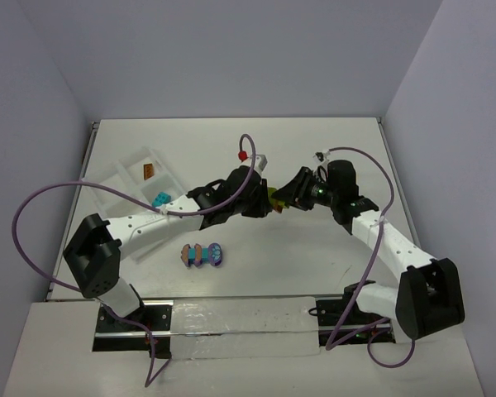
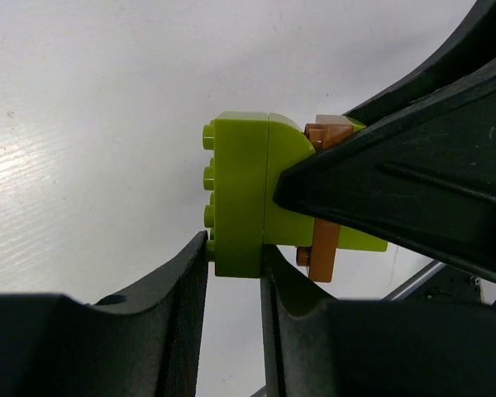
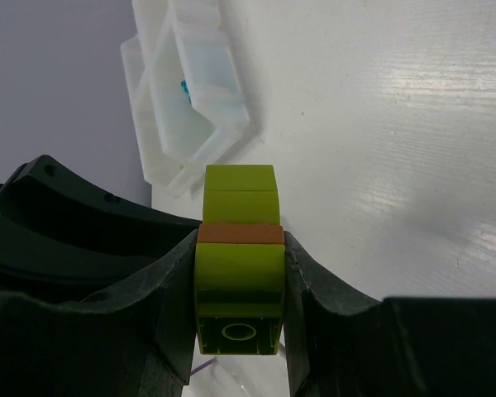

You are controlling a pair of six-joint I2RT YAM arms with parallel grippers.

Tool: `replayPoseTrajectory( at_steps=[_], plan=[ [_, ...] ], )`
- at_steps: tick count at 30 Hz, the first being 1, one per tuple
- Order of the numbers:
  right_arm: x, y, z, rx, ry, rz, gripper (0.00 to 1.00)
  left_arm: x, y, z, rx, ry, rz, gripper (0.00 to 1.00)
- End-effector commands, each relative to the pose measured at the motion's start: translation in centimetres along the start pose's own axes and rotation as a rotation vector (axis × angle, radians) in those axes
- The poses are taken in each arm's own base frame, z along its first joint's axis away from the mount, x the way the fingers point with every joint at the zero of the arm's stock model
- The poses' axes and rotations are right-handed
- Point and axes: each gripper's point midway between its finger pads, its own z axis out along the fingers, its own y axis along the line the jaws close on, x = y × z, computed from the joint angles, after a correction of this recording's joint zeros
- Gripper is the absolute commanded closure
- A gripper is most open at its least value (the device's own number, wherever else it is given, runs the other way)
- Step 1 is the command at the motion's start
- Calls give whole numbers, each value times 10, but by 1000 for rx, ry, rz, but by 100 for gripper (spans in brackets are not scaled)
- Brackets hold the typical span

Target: Sort the legos into containers by color

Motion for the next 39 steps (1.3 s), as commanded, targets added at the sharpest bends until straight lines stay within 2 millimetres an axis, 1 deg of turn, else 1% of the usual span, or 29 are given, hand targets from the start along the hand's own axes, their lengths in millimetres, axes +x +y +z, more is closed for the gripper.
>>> replayPoseTrajectory(
  at_steps=[1,3,6,10,17,21,23,25,29,32,35,36,38,39],
  plan=[
    [-7,7,-21,55,-37,-86,100,-31,29,-8,-117,-120,-55,100],
    [-8,0,-26,103,-59,-98,100,-33,34,-7,-136,-130,-65,100],
    [-9,-6,-31,142,-84,-104,100,-33,42,-5,-150,-123,-86,100],
    [-12,-1,-35,136,-103,-108,100,-36,52,-7,-169,-135,-96,100],
    [-18,7,-45,136,-137,-128,100,-38,56,-9,-166,-144,-109,100],
    [-19,4,-45,156,-141,-135,100,-42,54,-13,-154,-151,-107,100],
    [-20,-1,-43,176,-136,-139,100,-43,51,-16,-141,-152,-100,100],
    [-21,-10,-40,208,-130,-151,100,-45,50,-18,-132,-151,-89,100],
    [-12,-48,-26,337,-53,-158,100,-46,52,-24,-127,-135,-73,100],
    [-8,-55,-23,350,-40,-164,100,-46,62,-30,-163,-122,-74,100],
    [-8,-56,-22,348,-38,-167,100,-49,70,-39,-180,-128,-90,100],
    [-9,-56,-22,350,-38,-168,100,-53,72,-46,-183,-140,-101,100],
    [-10,-55,-21,345,-37,-172,100,-56,86,-58,-219,-151,-132,100],
    [-10,-55,-20,344,-36,-174,100,-56,95,-64,-252,-149,-151,100]
  ],
)
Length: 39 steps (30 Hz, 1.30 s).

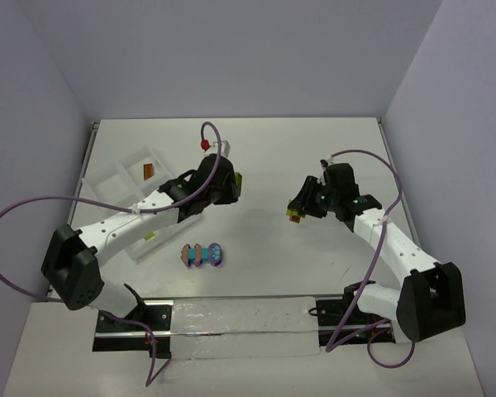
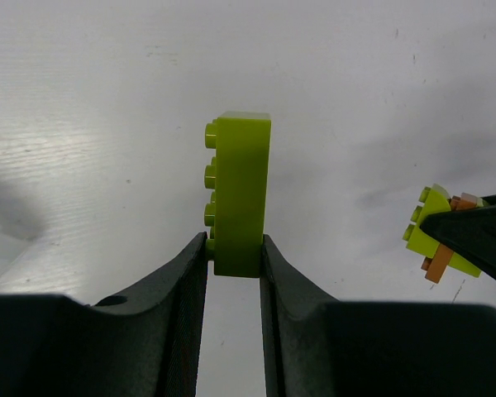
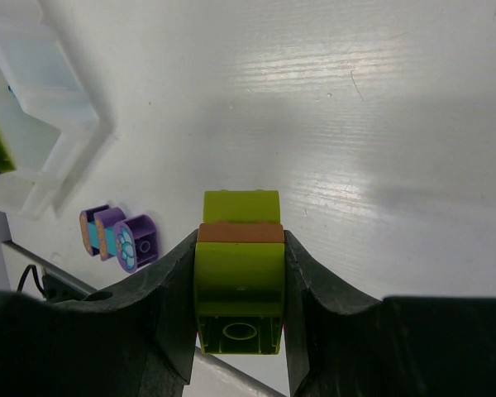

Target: Sort the legos into containers by color

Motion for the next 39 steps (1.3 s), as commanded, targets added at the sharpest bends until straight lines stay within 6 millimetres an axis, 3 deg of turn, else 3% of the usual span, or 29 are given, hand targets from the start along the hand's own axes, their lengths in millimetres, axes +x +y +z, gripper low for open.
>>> replayPoseTrajectory(
  at_steps=[1,4,14,16,19,25,30,33,38,39],
  plan=[
    [-17,10,-3,-21,-51,-49,100,-22,27,-28,-71,-44,-58,100],
    [-19,14,-4,-36,-54,-55,100,-22,54,-45,-155,-45,-106,100],
    [-24,25,-5,-77,-56,-62,100,7,183,-131,-646,-74,-448,100],
    [-24,26,-5,-80,-55,-61,100,12,201,-141,-727,-89,-528,100],
    [-24,27,-5,-86,-54,-64,100,24,233,-151,-854,-76,-618,100],
    [-24,28,-7,-91,-59,-63,100,38,266,-140,-939,-1,-654,100],
    [-23,28,-7,-93,-54,-61,100,24,278,-123,-902,-35,-671,100],
    [-23,29,-8,-94,-57,-60,100,23,286,-114,-904,-13,-662,84],
    [-25,30,-10,-93,-64,-60,100,24,288,-103,-891,21,-638,38],
    [-25,29,-10,-92,-66,-59,100,24,286,-101,-882,29,-633,24]
  ],
)
